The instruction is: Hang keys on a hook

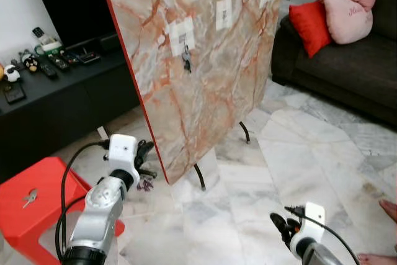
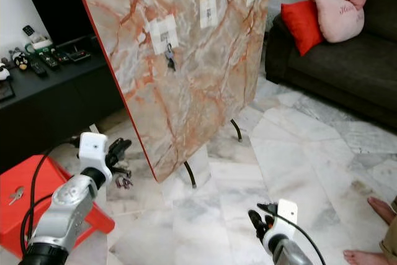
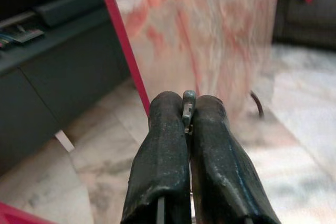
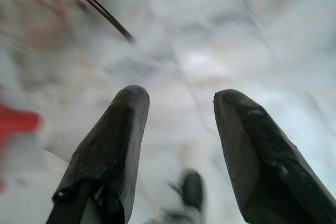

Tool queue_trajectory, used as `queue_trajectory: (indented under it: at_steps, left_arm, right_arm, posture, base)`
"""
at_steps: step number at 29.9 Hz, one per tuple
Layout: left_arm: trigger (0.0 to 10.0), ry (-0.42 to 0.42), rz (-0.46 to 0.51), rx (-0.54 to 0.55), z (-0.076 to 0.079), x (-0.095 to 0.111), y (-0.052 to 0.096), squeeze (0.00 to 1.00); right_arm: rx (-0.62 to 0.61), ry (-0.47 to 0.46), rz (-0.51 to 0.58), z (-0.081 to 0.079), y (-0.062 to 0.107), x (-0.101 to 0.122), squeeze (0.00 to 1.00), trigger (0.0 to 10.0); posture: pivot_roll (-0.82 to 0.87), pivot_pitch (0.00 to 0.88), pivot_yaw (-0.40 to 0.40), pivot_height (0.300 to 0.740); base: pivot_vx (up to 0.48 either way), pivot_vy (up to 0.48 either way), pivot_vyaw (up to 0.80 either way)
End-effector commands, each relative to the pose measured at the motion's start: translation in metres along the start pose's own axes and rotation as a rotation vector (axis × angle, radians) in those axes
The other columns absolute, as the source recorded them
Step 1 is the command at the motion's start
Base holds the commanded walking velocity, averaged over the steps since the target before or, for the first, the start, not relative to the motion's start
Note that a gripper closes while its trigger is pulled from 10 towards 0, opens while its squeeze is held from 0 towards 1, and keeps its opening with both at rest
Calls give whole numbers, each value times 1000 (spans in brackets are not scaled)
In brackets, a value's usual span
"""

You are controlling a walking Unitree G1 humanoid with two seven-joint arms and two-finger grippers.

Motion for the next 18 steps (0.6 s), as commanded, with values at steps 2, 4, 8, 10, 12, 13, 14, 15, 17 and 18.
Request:
queue_trajectory:
  at_steps: [2,4,8,10,12,13,14,15,17,18]
  left_arm:
    - [10000,-34,77,52,1,16,-3,0]
    - [10000,-33,82,86,3,17,-4,0]
    - [10000,39,72,143,4,12,-4,0]
    - [10000,26,57,149,7,7,-3,0]
    - [10000,19,61,152,9,7,-2,0]
    - [10000,19,62,159,10,7,-2,0]
    - [10000,20,68,173,10,8,-1,0]
    - [10000,21,72,178,11,8,0,0]
    - [10000,27,80,187,11,9,1,0]
    - [10000,22,81,192,11,9,1,0]
  right_arm:
    - [-57,-5,-9,2,0,-8,0,10000]
    - [-114,-7,-42,7,2,-18,0,10000]
    - [-121,14,-87,6,4,-30,0,10000]
    - [-133,-4,-91,6,4,-31,0,10000]
    - [-133,-6,-90,5,4,-32,0,10000]
    - [-128,5,-94,5,4,-32,0,10000]
    - [-129,16,-101,5,4,-32,0,10000]
    - [-133,16,-103,6,4,-33,0,10000]
    - [-140,12,-104,7,4,-33,0,10000]
    - [-141,13,-105,7,4,-34,0,10000]
  posture:
    - [41,0,-28,740]
    - [36,0,-33,740]
    - [42,0,-46,740]
    - [44,0,-52,740]
    - [44,0,-54,740]
    - [44,0,-54,740]
    - [38,0,-56,740]
    - [37,0,-57,740]
    - [39,0,-60,740]
    - [40,0,-61,740]
  base:
    - [0,0,0]
    - [0,0,0]
    - [0,0,0]
    - [0,0,0]
    - [0,0,0]
    - [0,0,0]
    - [0,0,0]
    - [0,0,0]
    - [0,0,0]
    - [0,0,0]
Point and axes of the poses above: a point about 5 cm out from each wrist's last joint towards the gripper, its own y axis pointing back from the gripper into the wrist, its own x axis along the axis of the wrist's last joint, z = x × y, the point moved 2 cm from there along -y, pointing out of the wrist towards the gripper, and after that the axes turned 6 degrees about -y, right-handed, at the moved point
